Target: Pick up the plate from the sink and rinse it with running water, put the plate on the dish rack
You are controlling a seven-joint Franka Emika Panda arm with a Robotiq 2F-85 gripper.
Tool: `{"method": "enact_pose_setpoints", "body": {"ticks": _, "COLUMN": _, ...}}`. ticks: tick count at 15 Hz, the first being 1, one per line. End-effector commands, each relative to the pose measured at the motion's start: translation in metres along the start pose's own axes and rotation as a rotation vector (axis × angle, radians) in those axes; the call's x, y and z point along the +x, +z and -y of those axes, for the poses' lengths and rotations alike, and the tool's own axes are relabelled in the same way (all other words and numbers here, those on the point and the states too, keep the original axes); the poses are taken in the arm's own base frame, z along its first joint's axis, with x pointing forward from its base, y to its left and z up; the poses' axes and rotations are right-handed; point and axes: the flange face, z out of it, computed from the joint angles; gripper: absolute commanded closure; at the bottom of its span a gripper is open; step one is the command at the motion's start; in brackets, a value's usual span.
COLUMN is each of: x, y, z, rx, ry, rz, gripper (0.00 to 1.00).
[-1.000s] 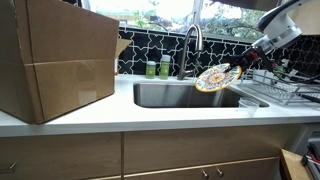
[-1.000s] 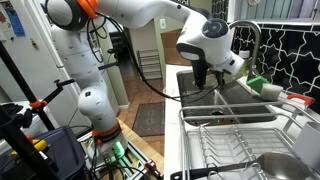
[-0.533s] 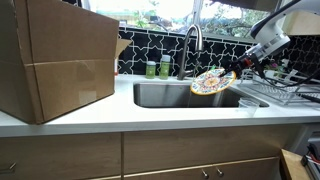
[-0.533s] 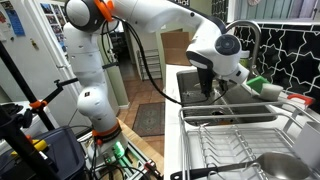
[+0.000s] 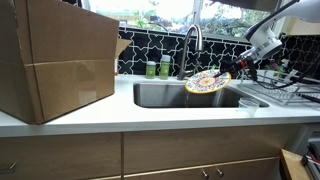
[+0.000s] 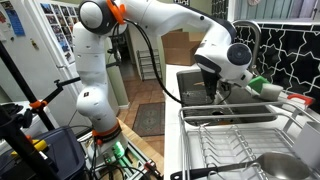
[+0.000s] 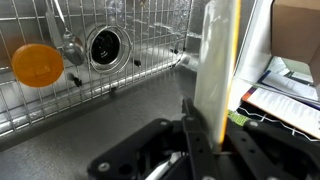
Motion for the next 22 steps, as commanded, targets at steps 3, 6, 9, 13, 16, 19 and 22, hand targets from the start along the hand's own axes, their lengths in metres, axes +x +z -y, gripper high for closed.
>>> {"method": "enact_pose_setpoints", "body": {"ticks": 3, "x": 0.012, "y": 0.013, "z": 0.008, "rx": 0.124, "ry": -0.047, "rz": 0.03, "gripper": 0.97}}
{"method": "enact_pose_setpoints", "body": {"ticks": 6, "x": 0.011, "y": 0.023, "z": 0.011, "rx": 0.161, "ry": -0.055, "rz": 0.057, "gripper": 0.97}}
{"method": "enact_pose_setpoints", "body": {"ticks": 9, "x": 0.009, "y": 0.032, "z": 0.013, "rx": 0.183, "ry": -0.054, "rz": 0.09, "gripper": 0.97}}
{"method": "enact_pose_setpoints", "body": {"ticks": 13, "x": 0.008, "y": 0.038, "z": 0.013, "rx": 0.186, "ry": -0.064, "rz": 0.103, "gripper": 0.97}}
{"method": "enact_pose_setpoints", "body": {"ticks": 16, "x": 0.012, "y": 0.031, "z": 0.013, "rx": 0.192, "ry": -0.076, "rz": 0.076, "gripper": 0.97}}
{"method": "enact_pose_setpoints", "body": {"ticks": 19, "x": 0.018, "y": 0.024, "z": 0.013, "rx": 0.203, "ry": -0.081, "rz": 0.034, "gripper": 0.97}}
{"method": "enact_pose_setpoints", "body": {"ticks": 22, "x": 0.021, "y": 0.021, "z": 0.013, "rx": 0.219, "ry": -0.083, "rz": -0.008, "gripper": 0.97}}
